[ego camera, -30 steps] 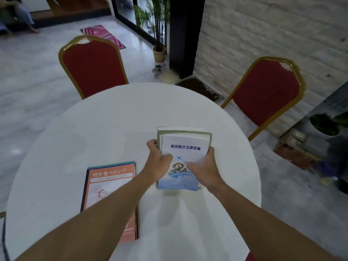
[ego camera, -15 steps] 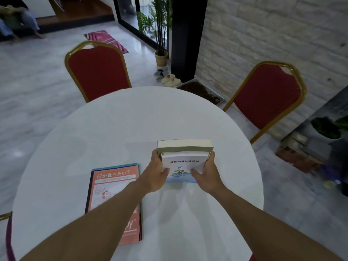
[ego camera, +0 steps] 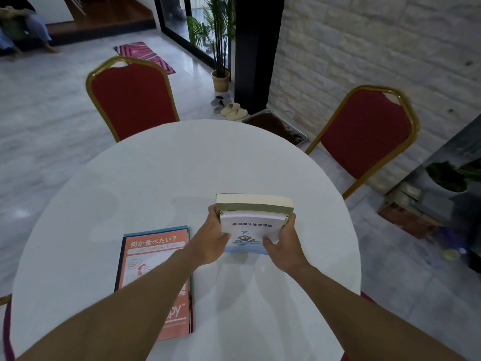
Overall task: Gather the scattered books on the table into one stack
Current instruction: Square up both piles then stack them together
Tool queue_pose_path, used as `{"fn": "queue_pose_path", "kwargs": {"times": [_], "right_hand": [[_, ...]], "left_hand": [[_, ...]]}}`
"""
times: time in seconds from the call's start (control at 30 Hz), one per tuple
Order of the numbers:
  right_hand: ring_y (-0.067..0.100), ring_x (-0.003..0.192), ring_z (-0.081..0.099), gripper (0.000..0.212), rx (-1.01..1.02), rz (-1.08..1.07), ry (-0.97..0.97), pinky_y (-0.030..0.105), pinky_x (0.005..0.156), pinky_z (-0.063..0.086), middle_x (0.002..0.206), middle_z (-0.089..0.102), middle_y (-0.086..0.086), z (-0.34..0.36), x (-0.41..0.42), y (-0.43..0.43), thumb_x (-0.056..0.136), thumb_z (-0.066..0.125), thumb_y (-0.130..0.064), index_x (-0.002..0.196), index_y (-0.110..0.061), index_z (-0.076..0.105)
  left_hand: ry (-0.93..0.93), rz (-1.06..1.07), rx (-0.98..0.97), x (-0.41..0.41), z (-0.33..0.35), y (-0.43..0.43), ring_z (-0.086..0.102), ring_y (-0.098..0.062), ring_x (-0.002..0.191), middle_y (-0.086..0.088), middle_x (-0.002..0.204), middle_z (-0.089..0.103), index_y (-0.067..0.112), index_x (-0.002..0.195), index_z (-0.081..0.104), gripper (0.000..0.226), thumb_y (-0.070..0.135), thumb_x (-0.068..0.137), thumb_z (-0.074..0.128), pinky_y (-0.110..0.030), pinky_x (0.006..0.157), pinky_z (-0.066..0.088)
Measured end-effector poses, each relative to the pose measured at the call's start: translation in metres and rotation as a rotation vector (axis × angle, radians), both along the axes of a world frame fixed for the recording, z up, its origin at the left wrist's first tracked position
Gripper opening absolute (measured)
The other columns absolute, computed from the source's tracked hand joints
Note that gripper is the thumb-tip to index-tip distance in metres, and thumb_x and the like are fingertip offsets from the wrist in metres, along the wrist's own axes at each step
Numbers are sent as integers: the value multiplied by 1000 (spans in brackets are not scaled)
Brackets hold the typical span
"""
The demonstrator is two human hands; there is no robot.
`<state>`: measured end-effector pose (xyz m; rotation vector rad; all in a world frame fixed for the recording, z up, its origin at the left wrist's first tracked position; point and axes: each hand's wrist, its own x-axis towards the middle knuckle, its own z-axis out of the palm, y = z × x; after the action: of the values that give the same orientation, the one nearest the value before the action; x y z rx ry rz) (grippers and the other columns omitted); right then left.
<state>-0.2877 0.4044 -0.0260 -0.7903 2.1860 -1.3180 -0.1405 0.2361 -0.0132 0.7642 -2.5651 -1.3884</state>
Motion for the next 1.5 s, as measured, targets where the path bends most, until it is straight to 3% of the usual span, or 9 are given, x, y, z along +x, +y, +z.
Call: {"fn": "queue_pose_path", "kwargs": {"times": [0.13, 0.37, 0.5, 0.67, 0.83, 1.0, 1.17, 1.3, 1.5], "right_hand": [[-8, 116, 55, 81, -10, -25, 37, 6, 87, 47, 121, 56, -17, -2, 3, 3, 82, 68, 0, 106, -65, 27], [-9, 114, 56, 75, 0, -25, 43, 14, 87, 50, 118, 54, -22, -2, 4, 3, 78, 69, 1, 106, -56, 29], [-9, 114, 55, 85, -5, -29, 58, 12, 86, 49, 120, 55, -20, -3, 5, 4, 78, 69, 3, 105, -65, 26], [-8, 113, 56, 82, 3, -27, 64, 8, 85, 48, 120, 56, -19, -2, 5, 4, 79, 68, 1, 106, -64, 27], [-10, 110, 57, 80, 9, -34, 49, 4, 81, 46, 119, 59, -22, -1, 6, 5, 79, 67, 1, 107, -64, 30], [4, 114, 59, 69, 22, -18, 31, 12, 88, 48, 123, 58, -10, -4, 7, 5, 81, 65, 3, 119, -42, 30], [-13, 113, 53, 70, 38, -23, 32, 2, 83, 44, 121, 55, -22, -2, 6, 3, 82, 64, 2, 113, -49, 28], [5, 115, 57, 62, 59, -14, 26, 4, 85, 43, 126, 57, -8, -9, 9, 7, 86, 68, -3, 123, -36, 30], [20, 119, 57, 57, 109, 26, 40, 31, 100, 49, 132, 58, 3, -6, 7, 12, 90, 71, -12, 138, -18, 41]], "left_hand": [[3, 18, -5, 3, -2, 5, 51, -10, 111, 25, 106, 29, 11, 145, 27, 58, 1, 93, 51, 5, 76, 43], [10, -11, 2, 3, 0, 2, 56, -10, 107, 44, 104, 31, 10, 143, 30, 55, 0, 93, 51, -1, 80, 48], [5, -5, -5, 4, -2, 2, 58, -12, 110, 29, 104, 34, 10, 142, 32, 54, 2, 93, 52, -14, 91, 52], [9, 6, -15, 5, -2, 4, 54, -9, 110, 29, 106, 33, 10, 142, 36, 52, 2, 93, 52, 0, 84, 45], [15, 15, -18, 5, 0, 2, 57, -16, 115, 18, 120, 30, 9, 141, 37, 51, 0, 93, 52, -14, 95, 47], [23, 39, 20, 5, 0, 5, 54, -15, 120, 8, 126, 36, 14, 142, 28, 57, -3, 93, 53, 0, 82, 46], [43, 51, 51, 5, 0, 6, 54, -15, 120, 16, 116, 36, 14, 142, 28, 58, -3, 93, 52, -1, 82, 48], [28, 64, 84, 8, -5, 8, 52, -13, 121, 13, 124, 40, 21, 143, 23, 62, -1, 94, 54, -1, 82, 47], [0, 122, 69, 8, -8, 13, 51, -10, 119, 0, 135, 52, 22, 142, 26, 59, 4, 95, 56, -8, 88, 48]]}}
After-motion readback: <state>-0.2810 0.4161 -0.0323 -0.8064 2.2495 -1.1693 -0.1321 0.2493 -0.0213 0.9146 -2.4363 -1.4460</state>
